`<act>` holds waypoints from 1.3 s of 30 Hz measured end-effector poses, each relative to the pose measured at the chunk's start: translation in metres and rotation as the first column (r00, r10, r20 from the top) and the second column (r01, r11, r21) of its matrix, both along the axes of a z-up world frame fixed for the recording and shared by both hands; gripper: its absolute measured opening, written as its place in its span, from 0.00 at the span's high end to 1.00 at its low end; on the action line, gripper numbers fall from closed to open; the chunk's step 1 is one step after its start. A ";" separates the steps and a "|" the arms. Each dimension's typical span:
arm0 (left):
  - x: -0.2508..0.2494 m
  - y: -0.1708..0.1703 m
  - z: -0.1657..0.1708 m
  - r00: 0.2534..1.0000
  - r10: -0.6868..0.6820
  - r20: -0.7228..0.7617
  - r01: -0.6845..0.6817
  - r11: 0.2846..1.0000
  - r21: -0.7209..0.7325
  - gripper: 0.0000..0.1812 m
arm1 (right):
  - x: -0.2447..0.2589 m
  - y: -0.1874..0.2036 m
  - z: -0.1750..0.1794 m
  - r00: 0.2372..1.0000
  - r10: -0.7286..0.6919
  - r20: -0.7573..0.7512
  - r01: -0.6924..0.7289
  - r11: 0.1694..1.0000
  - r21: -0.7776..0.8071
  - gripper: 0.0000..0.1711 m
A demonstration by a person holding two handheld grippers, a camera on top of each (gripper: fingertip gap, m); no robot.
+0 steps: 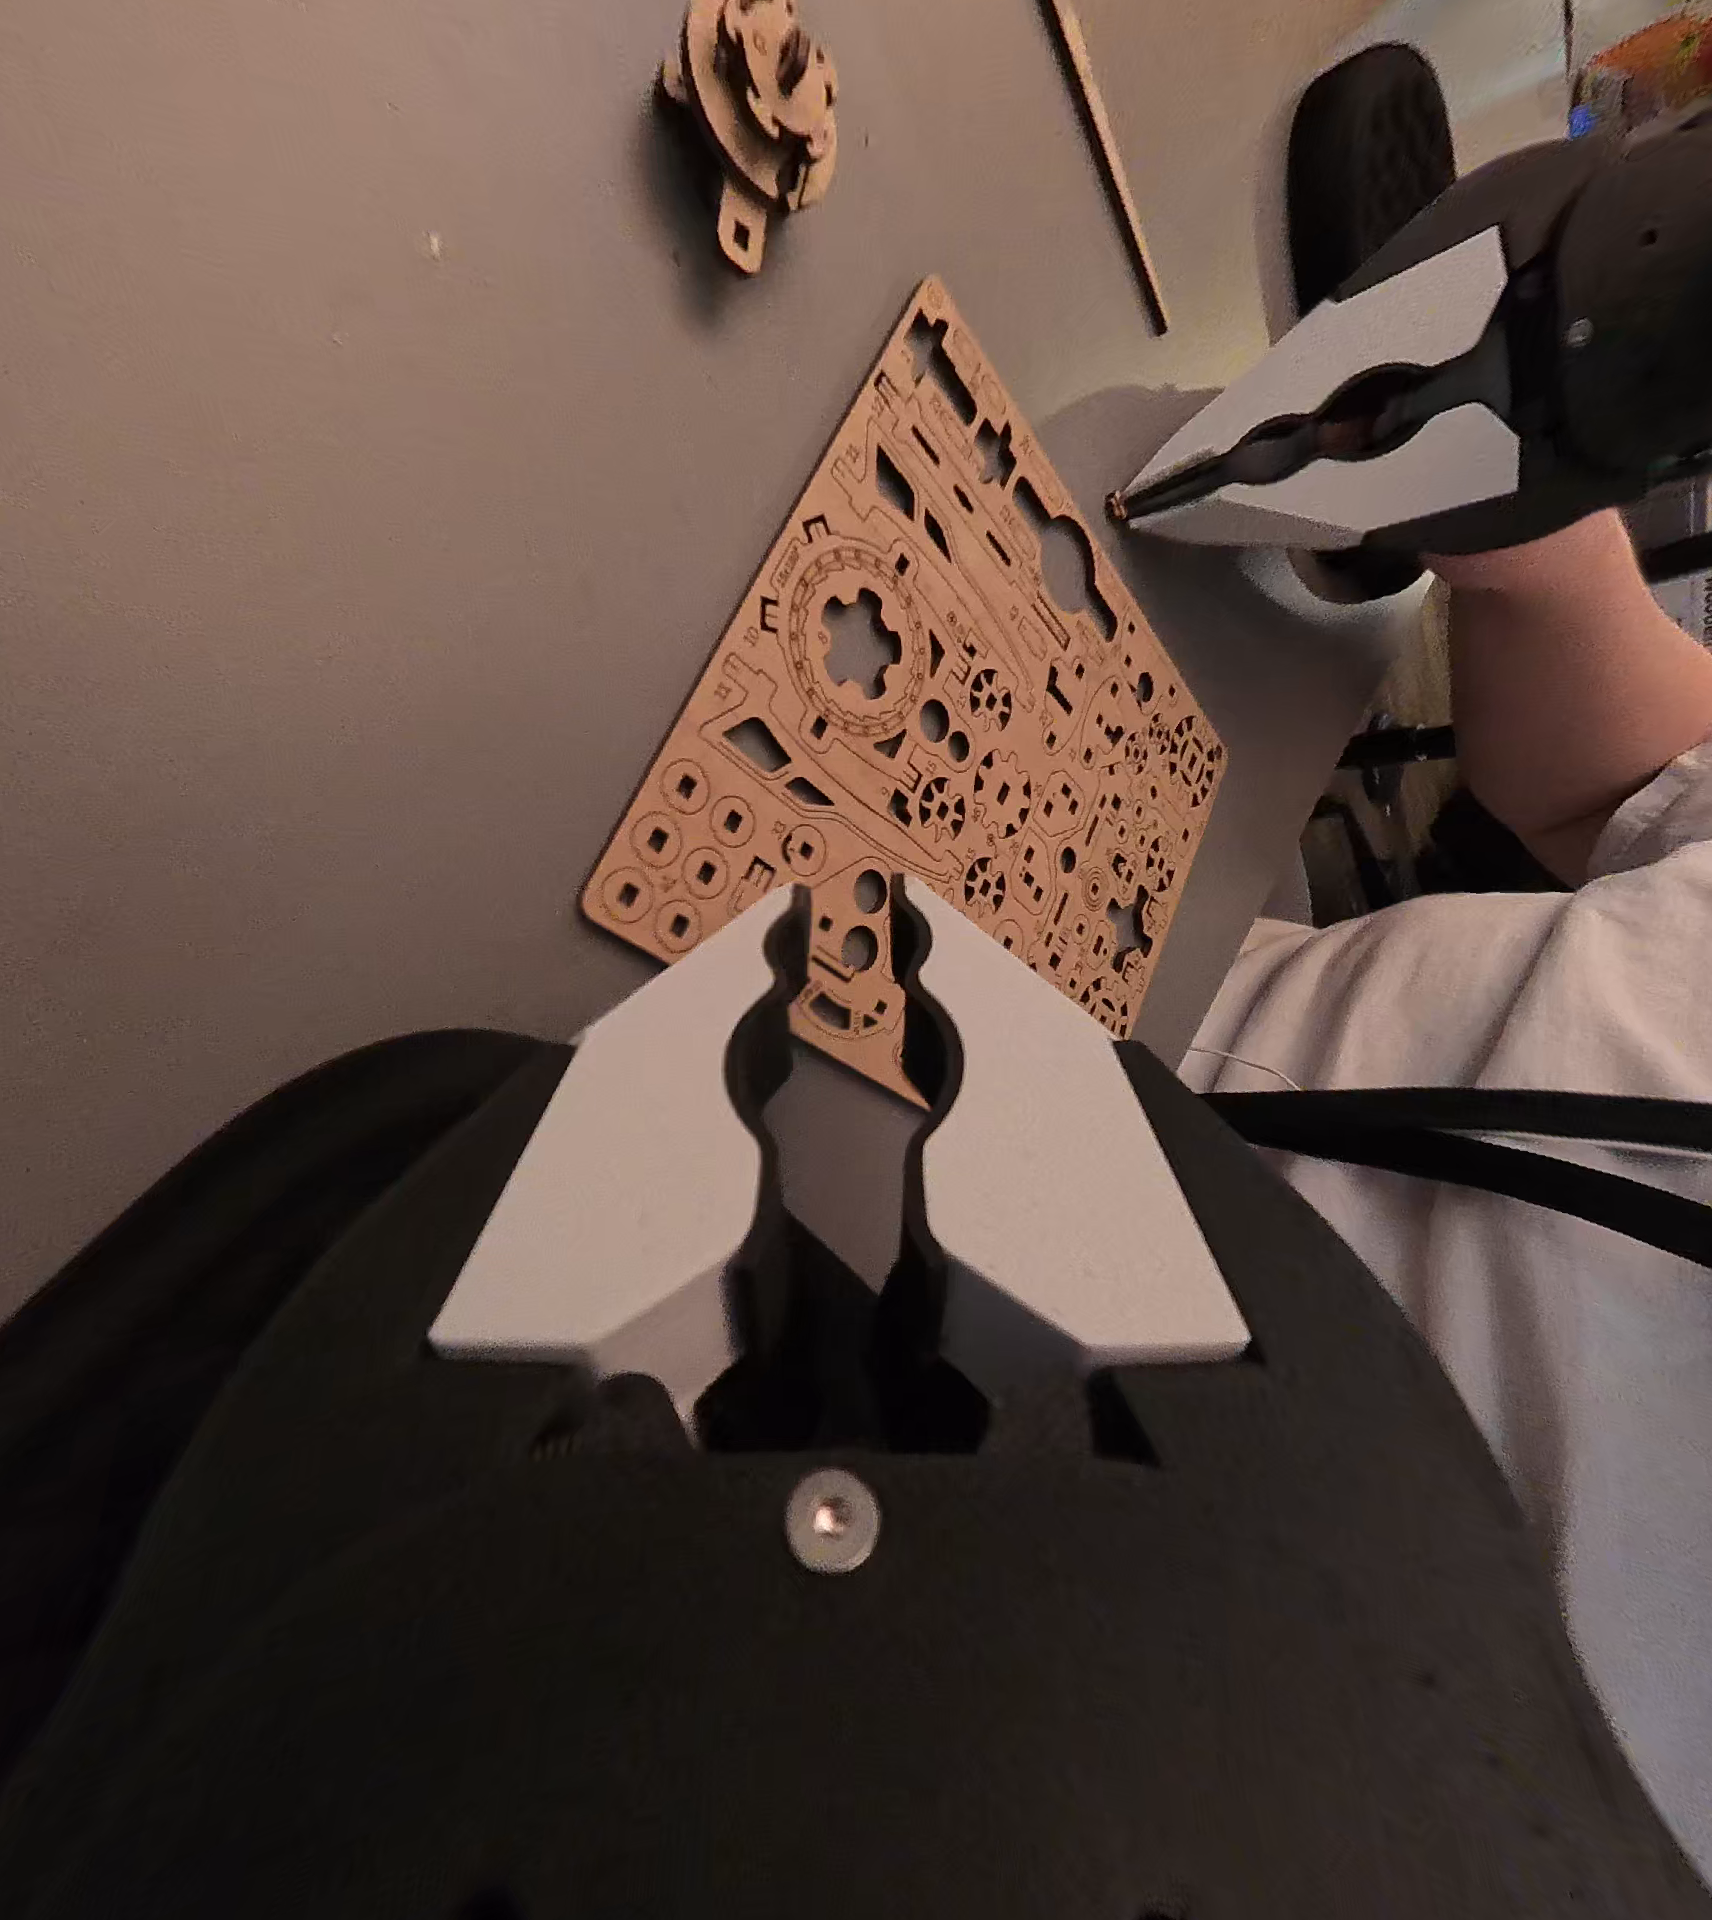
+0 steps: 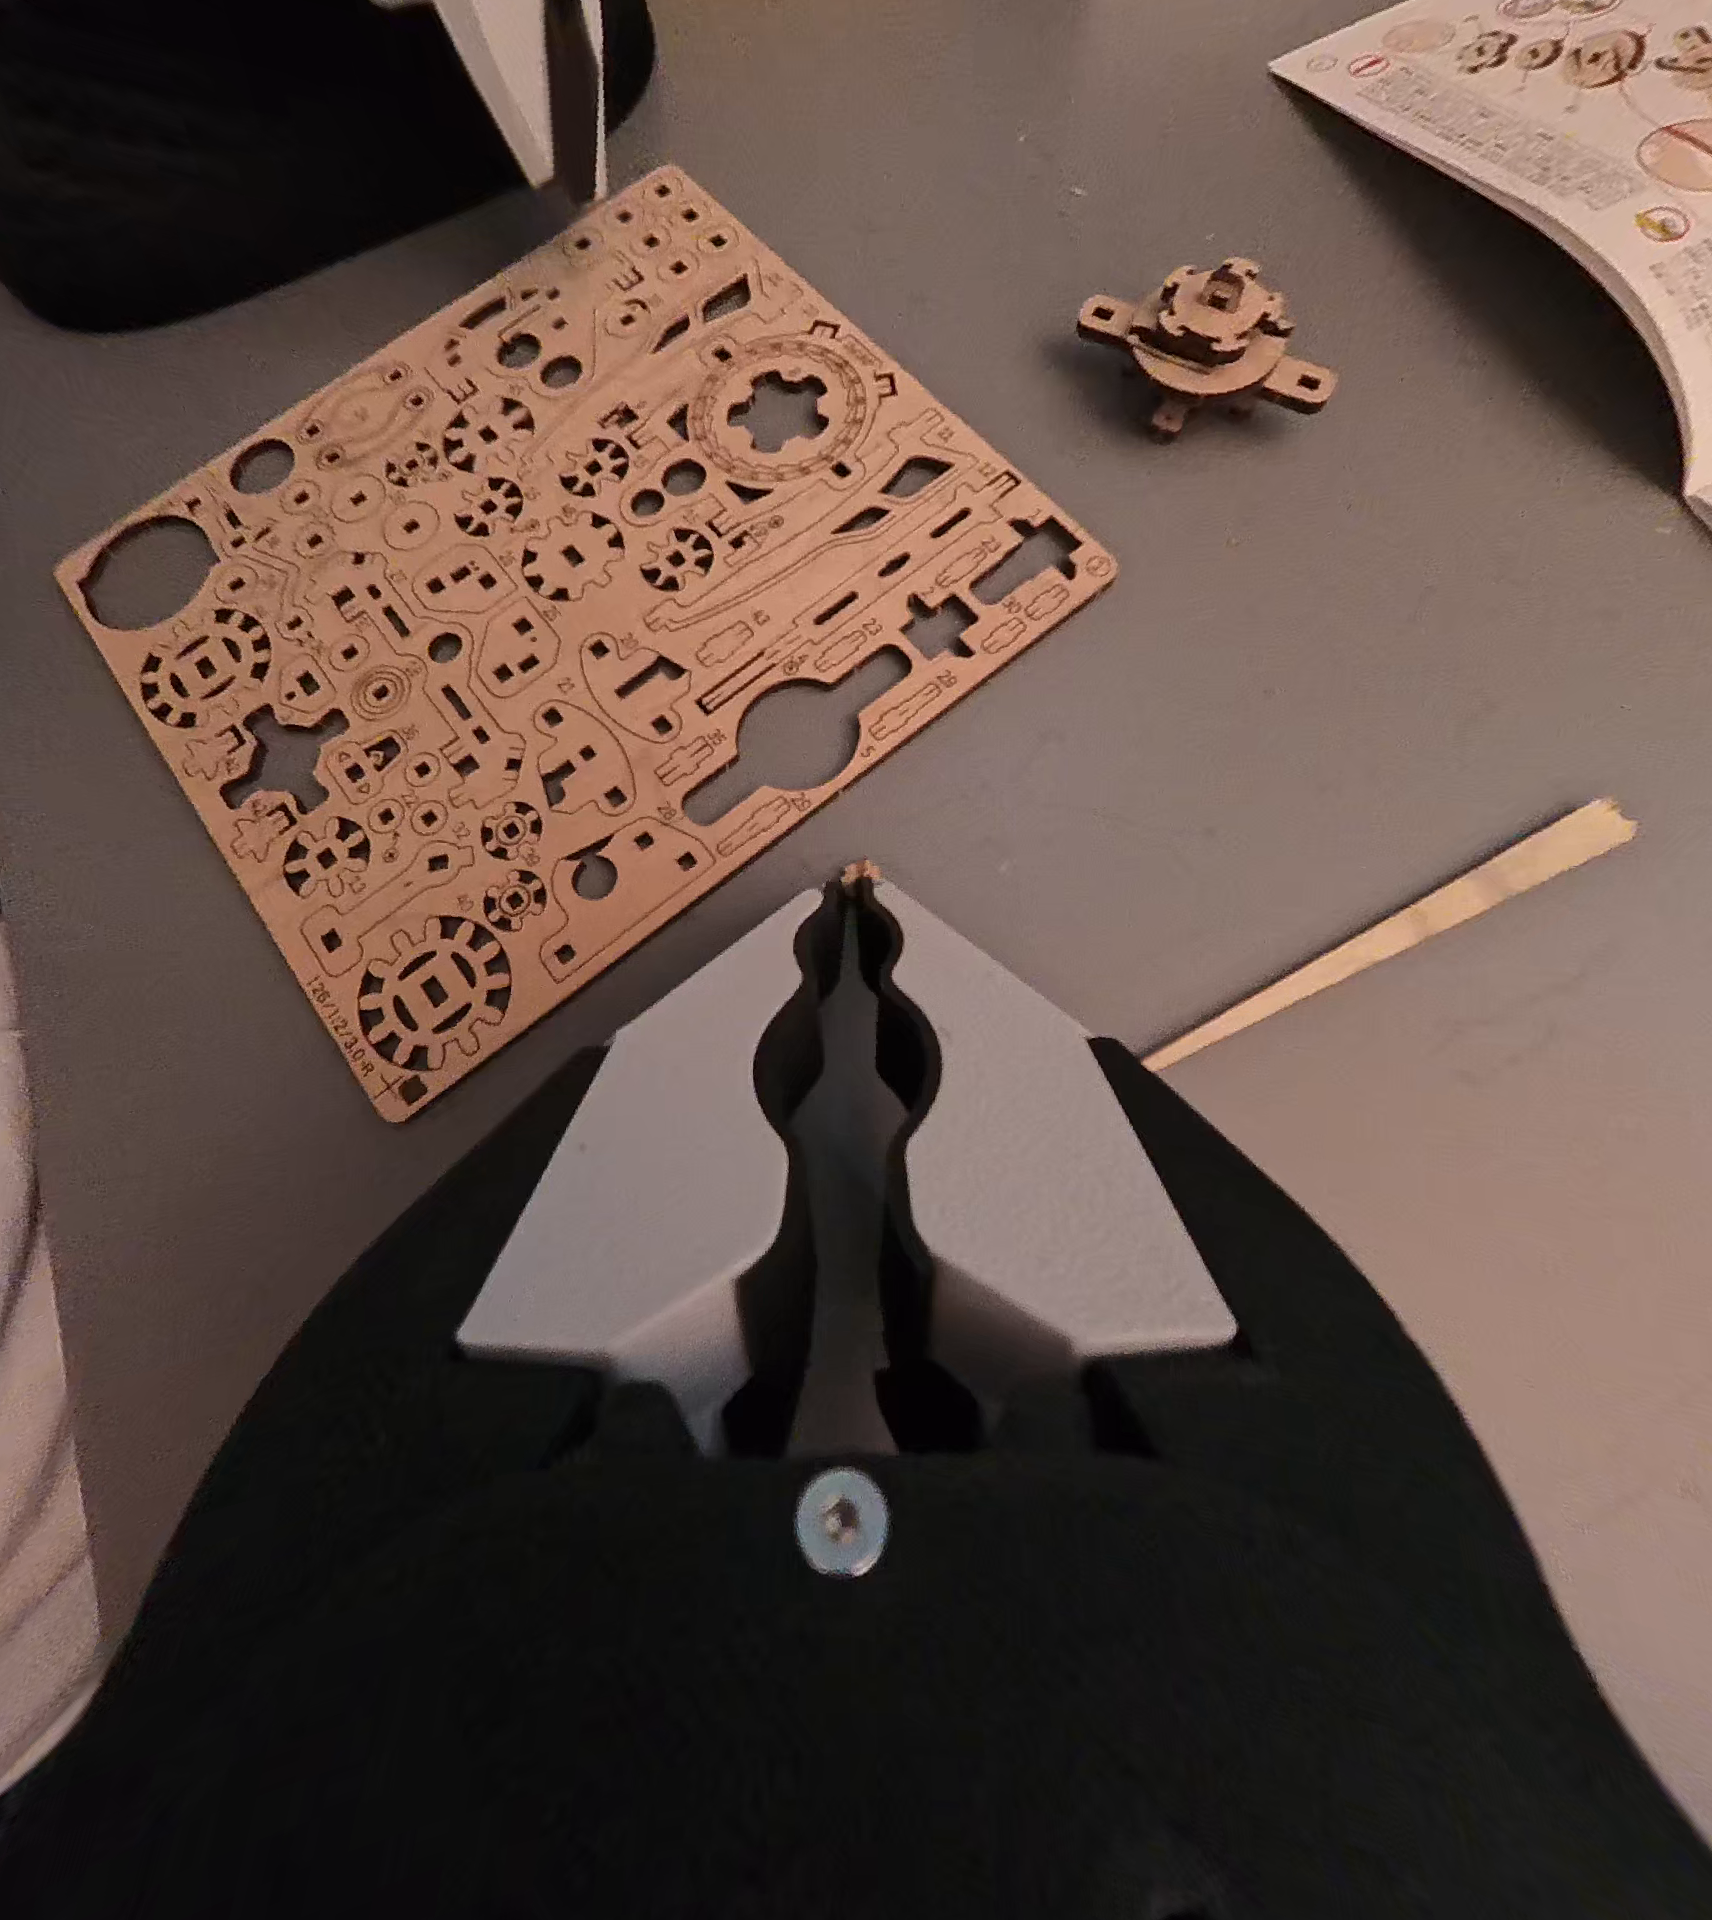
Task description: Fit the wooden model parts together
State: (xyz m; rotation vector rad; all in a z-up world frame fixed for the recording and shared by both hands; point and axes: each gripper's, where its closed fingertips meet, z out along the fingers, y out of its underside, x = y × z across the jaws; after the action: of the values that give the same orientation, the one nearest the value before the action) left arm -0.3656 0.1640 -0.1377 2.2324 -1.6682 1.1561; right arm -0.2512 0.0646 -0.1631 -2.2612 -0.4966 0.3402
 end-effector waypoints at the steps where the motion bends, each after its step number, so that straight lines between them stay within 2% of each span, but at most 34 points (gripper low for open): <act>1: -0.002 0.003 0.002 1.000 0.008 0.022 -0.008 1.000 0.010 0.92 | 0.000 0.000 0.000 1.000 -0.001 -0.016 0.001 1.000 -0.001 0.99; 6: -0.014 0.012 0.012 0.987 0.005 0.162 -0.019 0.996 0.085 0.90 | -0.005 0.001 0.002 0.996 0.008 -0.091 -0.008 1.000 0.001 0.99; 12: -0.022 0.002 0.024 0.937 -0.138 0.321 0.043 0.957 0.286 0.89 | -0.021 0.004 0.026 0.946 0.049 -0.320 -0.043 0.999 0.023 1.00; 15: -0.021 -0.012 0.030 0.898 -0.233 0.374 0.100 0.935 0.341 0.89 | -0.033 0.005 0.044 0.871 0.098 -0.482 -0.092 0.995 0.037 1.00; 19: -0.017 -0.039 0.034 0.842 -0.342 0.416 0.218 0.923 0.317 0.89 | -0.047 0.008 0.064 0.735 0.156 -0.660 -0.192 0.981 0.018 1.00; 23: -0.010 -0.046 0.025 0.836 -0.393 0.383 0.272 0.903 0.333 0.90 | -0.053 0.017 0.072 0.705 0.218 -0.675 -0.303 0.953 -0.009 1.00; 27: 0.004 -0.051 0.037 0.801 -0.407 0.439 0.282 0.904 0.322 0.91 | -0.065 0.027 0.082 0.673 0.338 -0.658 -0.452 0.892 -0.004 1.00; 32: 0.028 -0.055 0.048 0.747 -0.448 0.492 0.298 0.886 0.355 0.90 | -0.076 0.043 0.100 0.524 0.420 -0.741 -0.563 0.824 0.069 1.00; 39: 0.048 -0.062 0.077 0.639 -0.497 0.587 0.303 0.864 0.401 0.92 | -0.073 0.055 0.135 0.341 0.419 -0.842 -0.539 0.821 0.190 1.00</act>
State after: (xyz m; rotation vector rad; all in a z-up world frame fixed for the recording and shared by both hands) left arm -0.3179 0.1017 -0.0610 1.4285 -2.5651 1.8252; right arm -0.3244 0.1193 -0.0285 -1.6464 -0.5773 1.7721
